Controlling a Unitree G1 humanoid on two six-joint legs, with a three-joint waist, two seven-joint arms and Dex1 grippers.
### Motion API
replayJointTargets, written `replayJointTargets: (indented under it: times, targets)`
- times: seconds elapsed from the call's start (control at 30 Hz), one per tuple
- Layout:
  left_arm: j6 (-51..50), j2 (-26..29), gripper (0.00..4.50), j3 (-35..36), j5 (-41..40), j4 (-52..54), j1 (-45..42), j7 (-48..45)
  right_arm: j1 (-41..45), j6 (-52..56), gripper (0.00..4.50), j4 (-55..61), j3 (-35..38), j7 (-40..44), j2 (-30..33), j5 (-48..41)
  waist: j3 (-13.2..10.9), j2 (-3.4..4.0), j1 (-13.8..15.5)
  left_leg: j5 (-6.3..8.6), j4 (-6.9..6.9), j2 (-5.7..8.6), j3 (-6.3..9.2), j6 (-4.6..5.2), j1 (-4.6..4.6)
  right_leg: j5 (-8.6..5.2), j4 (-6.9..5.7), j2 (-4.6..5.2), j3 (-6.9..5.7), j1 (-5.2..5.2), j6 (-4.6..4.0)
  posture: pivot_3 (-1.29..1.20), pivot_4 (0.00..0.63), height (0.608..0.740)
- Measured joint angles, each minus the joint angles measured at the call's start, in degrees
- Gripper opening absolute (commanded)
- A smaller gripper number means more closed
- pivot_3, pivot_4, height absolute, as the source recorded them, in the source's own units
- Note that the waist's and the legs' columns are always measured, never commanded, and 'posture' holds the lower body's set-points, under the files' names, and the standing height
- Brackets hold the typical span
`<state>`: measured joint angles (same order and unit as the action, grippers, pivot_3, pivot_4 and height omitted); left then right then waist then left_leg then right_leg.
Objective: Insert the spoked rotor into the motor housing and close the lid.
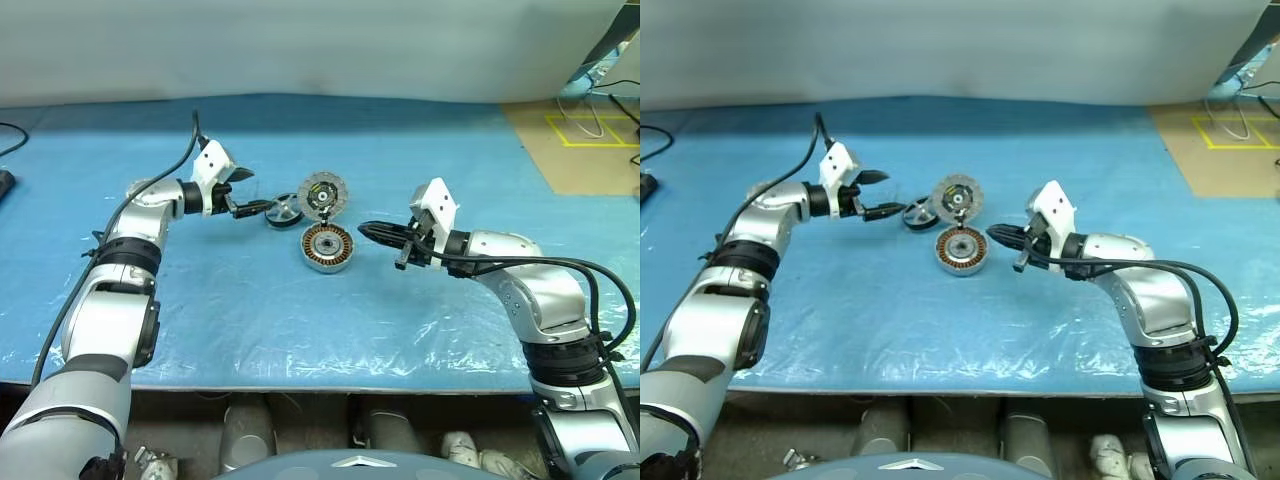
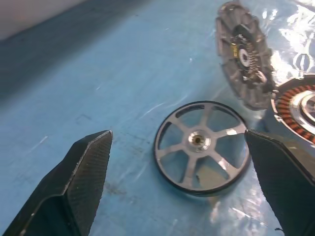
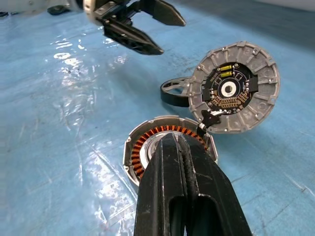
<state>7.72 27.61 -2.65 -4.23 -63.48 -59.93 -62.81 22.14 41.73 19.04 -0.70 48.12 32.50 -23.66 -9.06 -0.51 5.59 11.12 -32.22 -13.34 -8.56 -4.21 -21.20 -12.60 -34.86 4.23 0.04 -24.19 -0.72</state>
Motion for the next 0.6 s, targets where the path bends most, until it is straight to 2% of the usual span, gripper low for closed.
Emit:
replayJointTargets:
  times: [0.07,0.17,0.33,0.6]
  targets:
    - [1.81,-0.72,3.92,-0.73,1.96,-3.59,-2.18,0.01,-0.6,0.26,1.22,1.41,0.07,-0.6,0.13,-0.59,0.0,0.0,-0.02,0.0,0.0,0.02,0.0,0.0,0.0,0.01,0.0,0.02,0.02,0.0,0.01,0.0,0.15,0.74]
    - [4.24,-1.12,3.0,-2.69,5.5,-7.12,-3.93,-0.9,-1.3,1.22,1.23,3.21,0.08,-2.26,0.14,-1.16,-0.01,-0.01,-0.11,0.0,0.01,0.01,0.03,-0.01,0.01,0.01,0.0,0.01,0.01,0.0,0.02,0.0,0.15,0.74]
    - [5.37,-2.54,3.0,-4.05,8.84,-10.4,-6.49,-2.81,-3.28,1.88,1.23,5.26,0.08,-5.01,0.16,-1.24,-0.02,-0.03,0.16,0.0,-0.01,0.09,0.06,-0.01,-0.03,0.04,0.01,0.07,0.0,0.01,0.06,0.0,0.15,0.74]
    - [5.75,-6.41,3.0,-5.77,14.04,-12.6,-7.53,0.1,-5.34,1.89,1.23,6.79,0.06,-7.34,0.69,-1.24,-0.03,-0.05,0.23,0.0,-0.04,0.14,0.09,-0.01,-0.03,0.07,0.0,0.09,0.02,0.02,0.13,0.0,0.15,0.74]
